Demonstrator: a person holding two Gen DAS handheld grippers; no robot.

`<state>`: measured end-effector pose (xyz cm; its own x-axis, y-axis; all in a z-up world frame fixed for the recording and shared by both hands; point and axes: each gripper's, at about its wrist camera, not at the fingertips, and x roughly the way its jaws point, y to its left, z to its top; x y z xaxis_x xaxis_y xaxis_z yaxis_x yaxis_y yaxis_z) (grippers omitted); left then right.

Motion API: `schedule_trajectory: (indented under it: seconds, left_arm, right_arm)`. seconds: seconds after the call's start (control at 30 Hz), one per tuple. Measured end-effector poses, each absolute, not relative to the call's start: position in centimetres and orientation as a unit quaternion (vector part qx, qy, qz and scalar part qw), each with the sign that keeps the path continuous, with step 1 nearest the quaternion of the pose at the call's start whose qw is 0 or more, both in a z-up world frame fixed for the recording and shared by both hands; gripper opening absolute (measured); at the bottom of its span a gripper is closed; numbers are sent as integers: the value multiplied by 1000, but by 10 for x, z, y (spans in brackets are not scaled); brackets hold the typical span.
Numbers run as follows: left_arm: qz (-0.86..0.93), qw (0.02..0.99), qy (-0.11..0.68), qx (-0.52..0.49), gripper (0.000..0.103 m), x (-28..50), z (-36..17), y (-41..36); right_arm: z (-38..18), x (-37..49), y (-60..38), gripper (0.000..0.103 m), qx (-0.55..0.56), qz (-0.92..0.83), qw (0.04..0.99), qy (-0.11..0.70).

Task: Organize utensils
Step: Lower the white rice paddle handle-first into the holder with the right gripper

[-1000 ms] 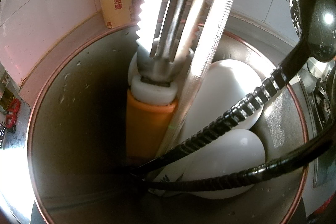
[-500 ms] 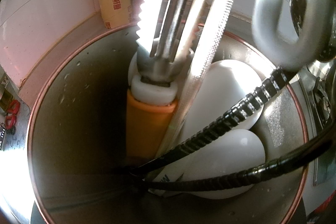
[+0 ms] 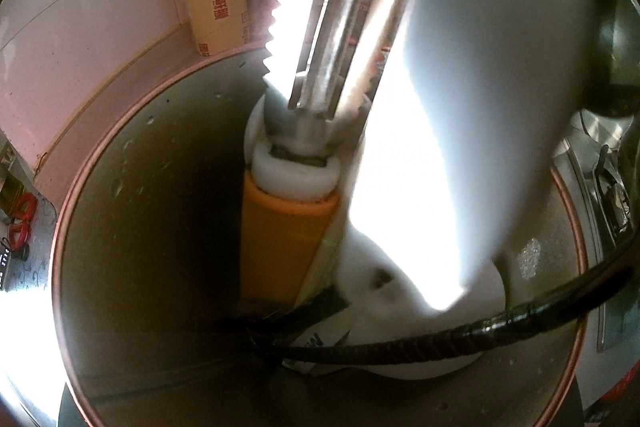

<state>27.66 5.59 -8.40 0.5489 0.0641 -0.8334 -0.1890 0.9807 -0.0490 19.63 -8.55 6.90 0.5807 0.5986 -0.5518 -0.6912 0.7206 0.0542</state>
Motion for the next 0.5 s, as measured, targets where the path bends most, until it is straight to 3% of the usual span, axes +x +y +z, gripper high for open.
schedule_trajectory:
  seconds: [0.5]
  left_arm:
    - [72, 877, 469, -67, 90, 277, -84, 56]
  right_arm:
    - [29, 199, -75, 4, -89, 373, 859, 339]
